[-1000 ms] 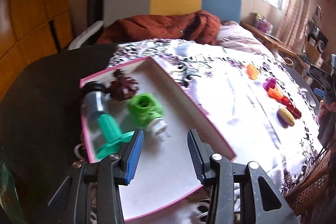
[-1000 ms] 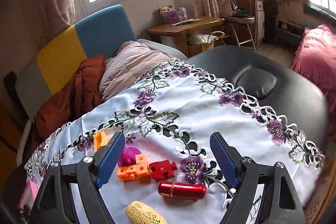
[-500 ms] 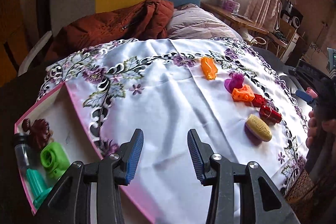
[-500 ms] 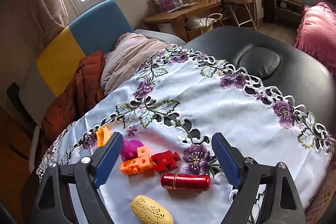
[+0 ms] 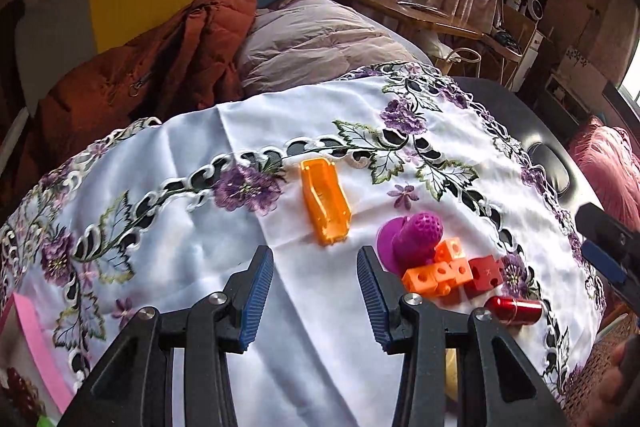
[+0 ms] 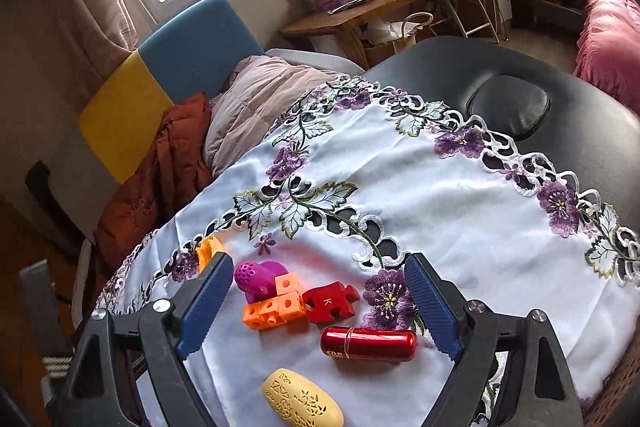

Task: Organize rigid objects
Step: 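Grasp the orange clip with the left gripper while the right gripper approaches the red cylinder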

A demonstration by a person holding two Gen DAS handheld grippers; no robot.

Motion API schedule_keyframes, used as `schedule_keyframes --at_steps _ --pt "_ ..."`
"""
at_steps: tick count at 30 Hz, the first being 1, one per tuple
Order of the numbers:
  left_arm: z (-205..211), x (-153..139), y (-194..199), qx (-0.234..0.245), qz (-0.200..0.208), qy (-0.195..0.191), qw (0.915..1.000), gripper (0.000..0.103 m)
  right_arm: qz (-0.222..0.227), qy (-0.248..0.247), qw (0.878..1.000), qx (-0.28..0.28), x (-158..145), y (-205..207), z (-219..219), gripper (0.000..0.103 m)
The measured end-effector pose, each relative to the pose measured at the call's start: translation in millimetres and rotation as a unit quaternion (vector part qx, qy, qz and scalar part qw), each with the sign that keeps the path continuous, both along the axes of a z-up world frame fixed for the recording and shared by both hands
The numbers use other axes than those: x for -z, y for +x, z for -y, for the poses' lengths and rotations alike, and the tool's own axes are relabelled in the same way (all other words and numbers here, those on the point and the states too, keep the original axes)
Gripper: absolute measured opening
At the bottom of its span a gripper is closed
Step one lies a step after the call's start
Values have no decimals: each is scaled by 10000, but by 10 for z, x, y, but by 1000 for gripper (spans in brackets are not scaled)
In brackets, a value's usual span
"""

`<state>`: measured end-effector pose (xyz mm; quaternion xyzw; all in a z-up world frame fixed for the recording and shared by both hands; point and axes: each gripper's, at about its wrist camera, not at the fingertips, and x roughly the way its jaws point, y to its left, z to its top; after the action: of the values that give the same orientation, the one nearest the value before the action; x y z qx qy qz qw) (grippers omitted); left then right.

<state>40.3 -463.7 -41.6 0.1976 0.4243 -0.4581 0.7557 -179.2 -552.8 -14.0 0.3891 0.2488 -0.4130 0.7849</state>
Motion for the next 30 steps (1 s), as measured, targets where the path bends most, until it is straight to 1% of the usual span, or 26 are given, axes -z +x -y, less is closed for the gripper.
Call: schedule_keyframes --at_steps 5,10,11,12,13,14,16,20,24,27,30 --pt "364 214 80 57 -105 110 9999 44 39 167 9998 -118 47 34 19 88" --pt "603 426 209 -79 -106 257 9996 44 50 295 9993 -224 88 72 13 88" --pt "631 464 239 -119 -107 271 9995 41 27 306 9993 -225 95 78 12 88" --pt "646 490 267 -144 -107 270 9995 35 12 308 9993 -223 100 82 12 88" --pt "649 505 285 -172 -53 284 9994 26 15 309 9993 -221 103 79 14 88" --pt "633 501 298 -190 -30 230 9995 26 22 307 9993 -209 104 74 18 88" --pt "562 498 306 -187 -188 171 9995 26 12 298 9994 -186 105 68 24 88" --pt "268 453 197 -184 -237 238 9993 26 108 365 9993 -66 111 16 59 88" --pt "-159 416 45 -300 -347 296 9985 26 322 641 9972 193 172 -104 144 88" --pt "-505 381 -145 -273 -323 320 9986 26 454 772 9951 413 205 -202 188 88" --pt "-808 346 -360 -211 -205 319 9991 26 443 794 9942 571 217 -251 212 88"
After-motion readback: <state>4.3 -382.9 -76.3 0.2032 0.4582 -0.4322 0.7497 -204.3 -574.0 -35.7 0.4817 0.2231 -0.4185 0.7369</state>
